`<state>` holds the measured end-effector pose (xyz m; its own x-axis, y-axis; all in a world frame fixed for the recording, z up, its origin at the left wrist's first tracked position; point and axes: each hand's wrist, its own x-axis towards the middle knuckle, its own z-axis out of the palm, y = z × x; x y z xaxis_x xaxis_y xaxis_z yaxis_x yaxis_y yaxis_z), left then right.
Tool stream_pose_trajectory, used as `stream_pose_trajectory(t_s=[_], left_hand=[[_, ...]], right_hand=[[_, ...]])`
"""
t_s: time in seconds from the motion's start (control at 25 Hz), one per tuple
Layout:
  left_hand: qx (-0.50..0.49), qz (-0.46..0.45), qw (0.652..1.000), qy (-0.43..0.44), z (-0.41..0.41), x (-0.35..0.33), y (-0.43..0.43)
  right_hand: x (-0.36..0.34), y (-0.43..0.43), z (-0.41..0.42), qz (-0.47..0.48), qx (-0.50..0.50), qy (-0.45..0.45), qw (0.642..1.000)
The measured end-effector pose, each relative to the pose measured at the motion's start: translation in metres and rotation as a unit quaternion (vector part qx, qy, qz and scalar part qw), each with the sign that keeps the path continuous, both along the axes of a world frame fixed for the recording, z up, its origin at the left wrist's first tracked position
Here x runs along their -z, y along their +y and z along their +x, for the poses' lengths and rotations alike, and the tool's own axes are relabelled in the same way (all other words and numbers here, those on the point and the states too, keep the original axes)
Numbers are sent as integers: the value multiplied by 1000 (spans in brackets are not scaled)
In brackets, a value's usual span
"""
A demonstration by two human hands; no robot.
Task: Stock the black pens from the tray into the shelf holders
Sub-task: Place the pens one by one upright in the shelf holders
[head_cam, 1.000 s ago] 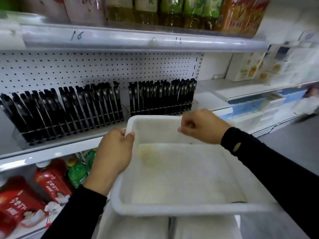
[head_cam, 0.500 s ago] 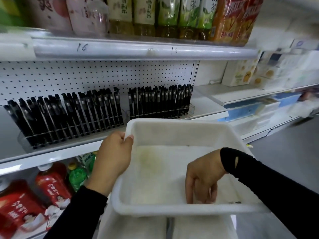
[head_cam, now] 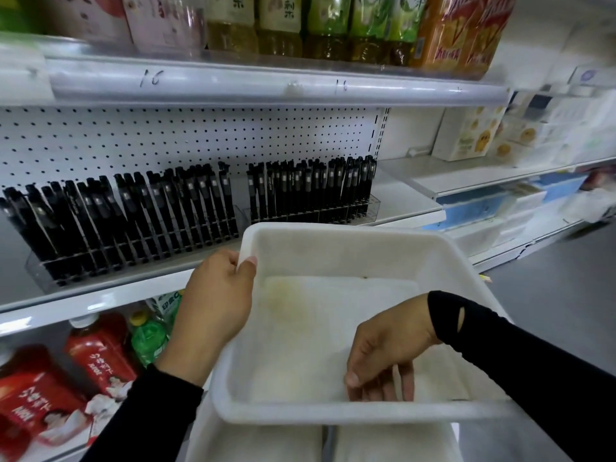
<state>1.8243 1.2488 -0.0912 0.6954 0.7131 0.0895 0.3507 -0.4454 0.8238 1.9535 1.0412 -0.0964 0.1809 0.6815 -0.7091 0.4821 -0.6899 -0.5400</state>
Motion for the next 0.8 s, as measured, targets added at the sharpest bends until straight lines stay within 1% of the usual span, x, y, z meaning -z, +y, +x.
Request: stream_pose_trajectory(t_s=[0.04,0.12,0.2,0.32,0.48,0.56,0.6,0.64,0.72,0.76,0.8], left_hand=[[0,-1,1000,1,0,0,0],[-4,3,1000,3,0,0,-1],[-5,2,1000,1,-1,0,-2],[-3,0,1000,0,-1,0,-1],[0,-8,1000,-3,0,2,-1],[2,-12,1000,-4,0,2,-1],[2,-12,1000,-4,0,2,-1],[1,-13,1000,-5,0,3,-1],[-2,-14,1000,-6,0,3,-1],[-2,-15,1000,-5,0,4,0],[-2,-16,1000,-4,0,4,0]], right_hand=[[0,2,0,-6,-12,8,1000],[-4,7,-1,-33,-73,39,996],[-10,10,2,-65,-102,59,991],[-10,13,0,-85,-121,26,989],[-10,21,-15,-74,-186,-75,977],[-12,25,-15,-33,-170,-112,979],[-12,27,-10,1,-153,-152,977],[-12,29,-2,38,-137,-208,968],[-8,36,14,102,-121,-332,930],[-5,39,20,124,-114,-372,913],[-2,41,24,140,-104,-387,905]])
